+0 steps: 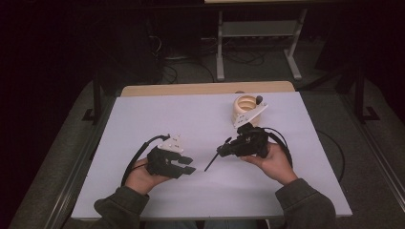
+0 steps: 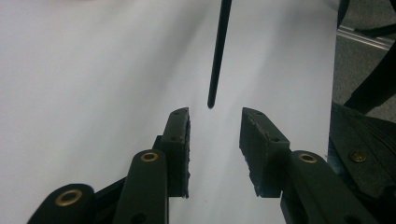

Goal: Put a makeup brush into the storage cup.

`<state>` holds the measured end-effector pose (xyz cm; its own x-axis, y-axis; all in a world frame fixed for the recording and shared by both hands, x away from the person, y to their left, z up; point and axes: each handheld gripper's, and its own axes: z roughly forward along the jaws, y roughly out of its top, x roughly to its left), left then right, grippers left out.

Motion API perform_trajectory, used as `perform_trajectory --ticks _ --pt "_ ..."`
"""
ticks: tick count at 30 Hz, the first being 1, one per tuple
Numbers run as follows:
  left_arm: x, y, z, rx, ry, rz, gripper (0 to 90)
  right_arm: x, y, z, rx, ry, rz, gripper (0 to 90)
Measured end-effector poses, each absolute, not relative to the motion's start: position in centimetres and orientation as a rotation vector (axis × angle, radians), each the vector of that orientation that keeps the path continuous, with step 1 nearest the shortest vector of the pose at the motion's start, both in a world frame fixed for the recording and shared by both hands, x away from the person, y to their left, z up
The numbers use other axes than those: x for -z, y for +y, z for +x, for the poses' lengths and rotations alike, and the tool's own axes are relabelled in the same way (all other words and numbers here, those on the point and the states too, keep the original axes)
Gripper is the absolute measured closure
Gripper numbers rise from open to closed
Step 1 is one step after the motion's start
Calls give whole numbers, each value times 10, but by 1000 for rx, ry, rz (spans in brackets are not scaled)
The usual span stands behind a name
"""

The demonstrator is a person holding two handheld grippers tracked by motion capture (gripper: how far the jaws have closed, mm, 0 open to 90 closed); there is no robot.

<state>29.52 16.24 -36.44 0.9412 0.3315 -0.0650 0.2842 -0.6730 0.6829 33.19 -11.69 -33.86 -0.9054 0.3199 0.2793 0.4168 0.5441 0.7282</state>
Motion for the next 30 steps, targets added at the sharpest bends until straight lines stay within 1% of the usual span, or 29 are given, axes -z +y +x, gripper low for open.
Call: perform_trajectory --ticks 11,20,30 --pt "370 178 294 -104 477 2321 566 335 -124 338 1273 -2693 -679 845" --pt "375 192 290 -120 534 2274 544 332 -131 343 1263 -2695 -725 845" --pt "374 200 286 -136 551 2257 527 325 -140 349 1272 -2701 -773 845"
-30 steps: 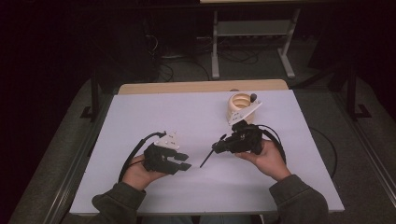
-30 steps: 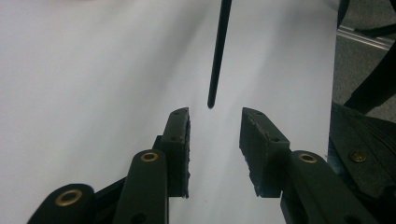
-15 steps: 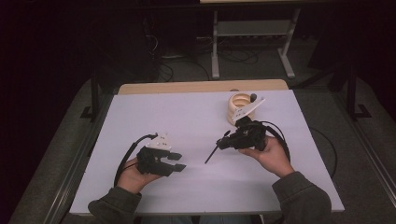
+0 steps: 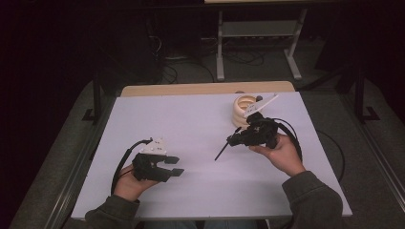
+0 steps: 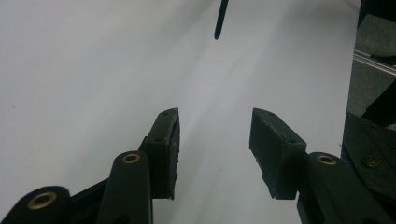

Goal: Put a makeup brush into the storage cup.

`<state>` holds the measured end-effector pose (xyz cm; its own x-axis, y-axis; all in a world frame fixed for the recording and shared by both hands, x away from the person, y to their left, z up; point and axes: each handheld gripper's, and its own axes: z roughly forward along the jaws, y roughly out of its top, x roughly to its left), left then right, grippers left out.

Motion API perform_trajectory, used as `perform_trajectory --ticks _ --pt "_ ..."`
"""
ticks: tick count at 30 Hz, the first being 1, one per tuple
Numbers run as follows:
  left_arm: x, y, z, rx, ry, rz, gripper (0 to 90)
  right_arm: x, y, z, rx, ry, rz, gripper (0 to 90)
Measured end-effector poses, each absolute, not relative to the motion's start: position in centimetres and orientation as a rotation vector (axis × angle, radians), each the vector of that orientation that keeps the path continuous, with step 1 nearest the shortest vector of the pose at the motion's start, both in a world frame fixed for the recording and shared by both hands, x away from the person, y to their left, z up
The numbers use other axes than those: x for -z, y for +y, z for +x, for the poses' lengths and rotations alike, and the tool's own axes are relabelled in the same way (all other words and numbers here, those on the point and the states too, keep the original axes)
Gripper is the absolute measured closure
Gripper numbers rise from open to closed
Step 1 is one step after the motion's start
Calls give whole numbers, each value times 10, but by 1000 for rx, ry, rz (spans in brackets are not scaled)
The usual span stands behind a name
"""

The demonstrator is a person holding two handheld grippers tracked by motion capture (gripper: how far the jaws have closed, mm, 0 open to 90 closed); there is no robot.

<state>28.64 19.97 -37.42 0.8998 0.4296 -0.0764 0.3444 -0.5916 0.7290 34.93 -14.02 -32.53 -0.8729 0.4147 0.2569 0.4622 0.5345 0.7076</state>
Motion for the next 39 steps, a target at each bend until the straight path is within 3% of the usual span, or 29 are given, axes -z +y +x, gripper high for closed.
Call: perform_trajectory --ticks 39 --pt "370 216 284 -178 571 2236 485 291 -168 368 1268 -2731 -963 846"
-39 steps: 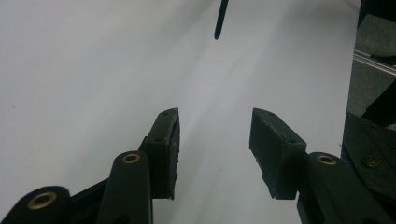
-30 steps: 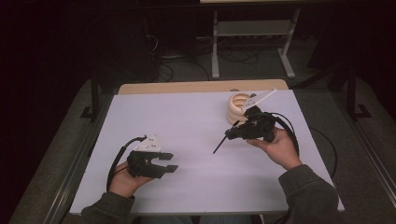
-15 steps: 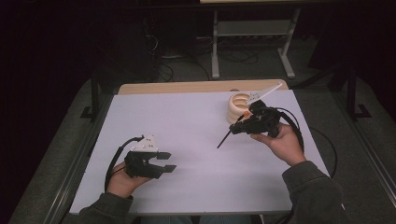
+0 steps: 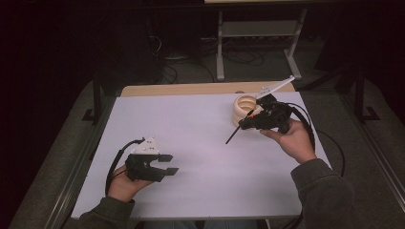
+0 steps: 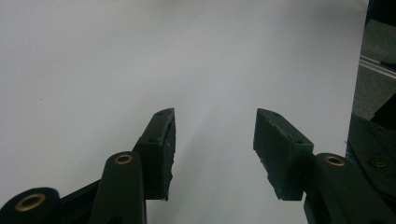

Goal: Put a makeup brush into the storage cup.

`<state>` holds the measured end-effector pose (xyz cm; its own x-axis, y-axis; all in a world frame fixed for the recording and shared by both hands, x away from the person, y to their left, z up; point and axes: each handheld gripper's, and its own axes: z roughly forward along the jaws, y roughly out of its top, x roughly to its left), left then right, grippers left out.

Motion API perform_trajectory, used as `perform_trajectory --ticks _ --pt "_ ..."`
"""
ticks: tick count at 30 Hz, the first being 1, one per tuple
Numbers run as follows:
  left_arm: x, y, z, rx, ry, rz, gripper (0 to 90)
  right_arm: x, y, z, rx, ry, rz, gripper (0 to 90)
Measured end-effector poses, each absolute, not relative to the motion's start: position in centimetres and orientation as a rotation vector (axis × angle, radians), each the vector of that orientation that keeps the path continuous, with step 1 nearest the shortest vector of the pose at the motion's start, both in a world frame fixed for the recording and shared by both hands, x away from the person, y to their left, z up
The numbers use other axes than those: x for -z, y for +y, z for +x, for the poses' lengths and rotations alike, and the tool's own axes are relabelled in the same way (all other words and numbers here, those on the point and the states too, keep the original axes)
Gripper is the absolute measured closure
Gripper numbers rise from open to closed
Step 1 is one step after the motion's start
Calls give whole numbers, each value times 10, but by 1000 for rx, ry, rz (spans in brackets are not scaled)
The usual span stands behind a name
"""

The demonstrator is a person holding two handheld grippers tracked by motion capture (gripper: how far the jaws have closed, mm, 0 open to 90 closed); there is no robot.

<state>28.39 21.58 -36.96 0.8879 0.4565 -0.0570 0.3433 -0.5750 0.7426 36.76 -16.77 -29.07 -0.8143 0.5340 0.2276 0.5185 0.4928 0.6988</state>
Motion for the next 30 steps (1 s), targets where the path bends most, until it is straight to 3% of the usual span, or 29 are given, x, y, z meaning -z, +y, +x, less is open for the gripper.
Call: perform_trajectory --ticks 30 --pt "366 223 284 -184 595 2209 463 255 -193 406 -1221 2547 1132 846"
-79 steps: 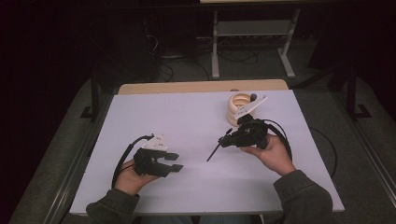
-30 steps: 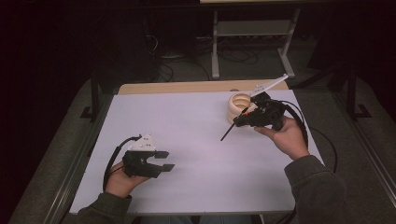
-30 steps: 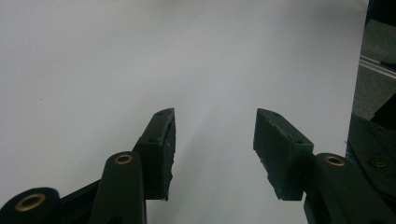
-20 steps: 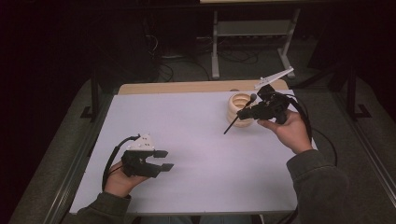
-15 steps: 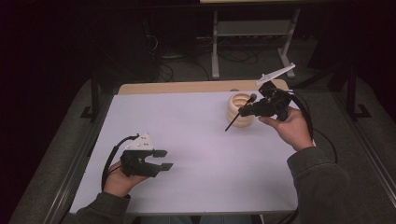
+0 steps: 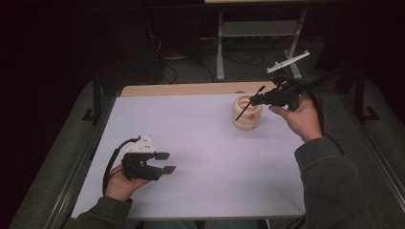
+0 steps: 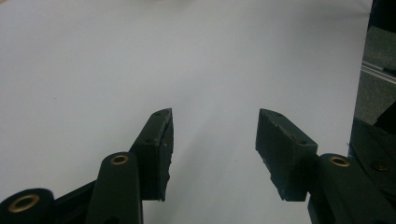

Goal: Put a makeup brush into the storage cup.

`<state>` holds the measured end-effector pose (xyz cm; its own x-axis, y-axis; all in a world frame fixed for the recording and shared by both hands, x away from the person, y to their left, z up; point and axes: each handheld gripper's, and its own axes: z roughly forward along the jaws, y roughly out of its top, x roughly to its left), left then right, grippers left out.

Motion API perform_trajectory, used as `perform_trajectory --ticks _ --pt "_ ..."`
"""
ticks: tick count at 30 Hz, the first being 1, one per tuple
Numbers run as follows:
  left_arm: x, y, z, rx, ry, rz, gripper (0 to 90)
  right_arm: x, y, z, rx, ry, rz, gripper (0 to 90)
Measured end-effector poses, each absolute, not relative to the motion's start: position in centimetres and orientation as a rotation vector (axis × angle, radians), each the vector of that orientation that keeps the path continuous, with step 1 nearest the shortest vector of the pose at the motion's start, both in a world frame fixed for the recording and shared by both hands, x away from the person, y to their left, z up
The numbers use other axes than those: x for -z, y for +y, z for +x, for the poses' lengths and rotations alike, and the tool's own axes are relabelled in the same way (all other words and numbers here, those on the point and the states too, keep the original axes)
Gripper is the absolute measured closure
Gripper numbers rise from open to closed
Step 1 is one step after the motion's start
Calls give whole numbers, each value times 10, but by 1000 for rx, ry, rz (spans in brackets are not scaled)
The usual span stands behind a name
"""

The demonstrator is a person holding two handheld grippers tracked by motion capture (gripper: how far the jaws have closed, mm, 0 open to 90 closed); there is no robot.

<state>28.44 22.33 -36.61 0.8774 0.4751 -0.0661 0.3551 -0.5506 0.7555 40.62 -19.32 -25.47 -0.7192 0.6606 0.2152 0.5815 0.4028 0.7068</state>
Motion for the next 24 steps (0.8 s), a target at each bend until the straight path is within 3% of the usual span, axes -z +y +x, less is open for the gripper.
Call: perform_trajectory --ticks 24 --pt "365 225 285 -183 598 2202 461 253 -216 431 -1194 2366 1330 845"
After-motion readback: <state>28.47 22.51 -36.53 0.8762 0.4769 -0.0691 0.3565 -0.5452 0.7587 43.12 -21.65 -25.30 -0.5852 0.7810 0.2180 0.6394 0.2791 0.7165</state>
